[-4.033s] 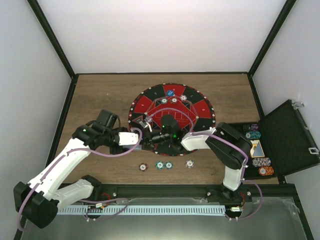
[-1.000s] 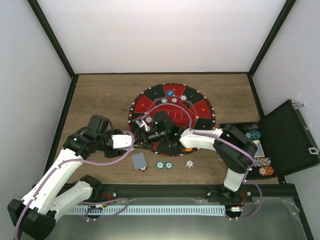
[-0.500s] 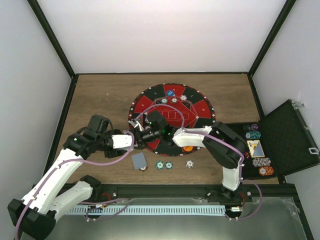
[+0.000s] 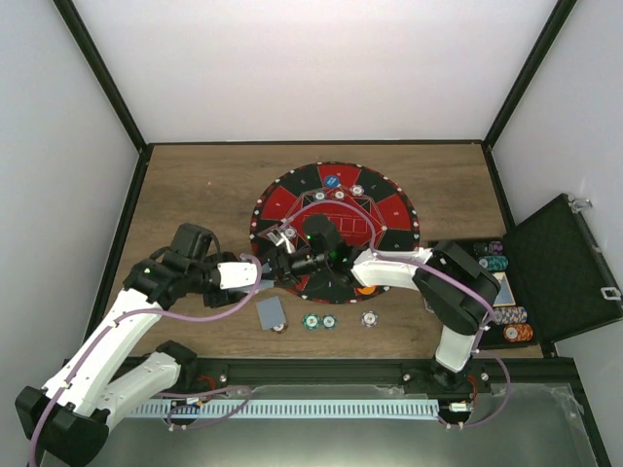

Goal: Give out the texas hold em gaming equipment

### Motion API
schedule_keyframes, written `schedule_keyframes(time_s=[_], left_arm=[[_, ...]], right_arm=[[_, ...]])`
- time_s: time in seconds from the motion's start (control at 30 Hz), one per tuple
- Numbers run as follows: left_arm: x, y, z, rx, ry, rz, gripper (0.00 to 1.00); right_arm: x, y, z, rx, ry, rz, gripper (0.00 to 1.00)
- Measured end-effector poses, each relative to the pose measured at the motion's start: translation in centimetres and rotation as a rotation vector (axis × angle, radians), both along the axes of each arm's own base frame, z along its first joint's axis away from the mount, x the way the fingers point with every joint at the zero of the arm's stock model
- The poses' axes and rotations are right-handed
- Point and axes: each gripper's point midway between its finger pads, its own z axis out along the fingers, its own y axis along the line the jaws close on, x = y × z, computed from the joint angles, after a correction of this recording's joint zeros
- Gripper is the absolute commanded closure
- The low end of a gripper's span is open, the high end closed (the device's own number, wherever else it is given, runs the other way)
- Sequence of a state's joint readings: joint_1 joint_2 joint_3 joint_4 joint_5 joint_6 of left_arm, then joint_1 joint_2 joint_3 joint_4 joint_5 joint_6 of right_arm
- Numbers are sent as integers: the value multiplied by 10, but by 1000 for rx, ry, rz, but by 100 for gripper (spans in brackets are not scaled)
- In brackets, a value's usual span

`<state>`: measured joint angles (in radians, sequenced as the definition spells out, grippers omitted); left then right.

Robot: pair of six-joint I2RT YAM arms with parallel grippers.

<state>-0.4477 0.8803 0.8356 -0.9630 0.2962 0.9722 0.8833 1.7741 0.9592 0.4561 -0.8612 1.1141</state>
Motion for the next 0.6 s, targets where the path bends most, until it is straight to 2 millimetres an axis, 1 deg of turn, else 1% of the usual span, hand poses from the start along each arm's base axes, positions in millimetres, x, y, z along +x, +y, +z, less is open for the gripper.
schedule_keyframes(time_s=[0.1, 0.2, 0.5, 0.6], left_arm=[[0, 0, 0, 0, 0, 0, 96], [0, 0, 0, -1, 0, 0, 96], [1, -1, 1, -5, -9, 1, 96], [2, -1, 1, -4, -10, 1, 96]], right_arm=[[-1, -1, 1, -2, -1, -1, 39], [-3, -5, 3, -2, 3, -5, 41], [-9, -17, 18, 7, -6, -17, 65], [-12, -24, 19, -2, -4, -26, 72]])
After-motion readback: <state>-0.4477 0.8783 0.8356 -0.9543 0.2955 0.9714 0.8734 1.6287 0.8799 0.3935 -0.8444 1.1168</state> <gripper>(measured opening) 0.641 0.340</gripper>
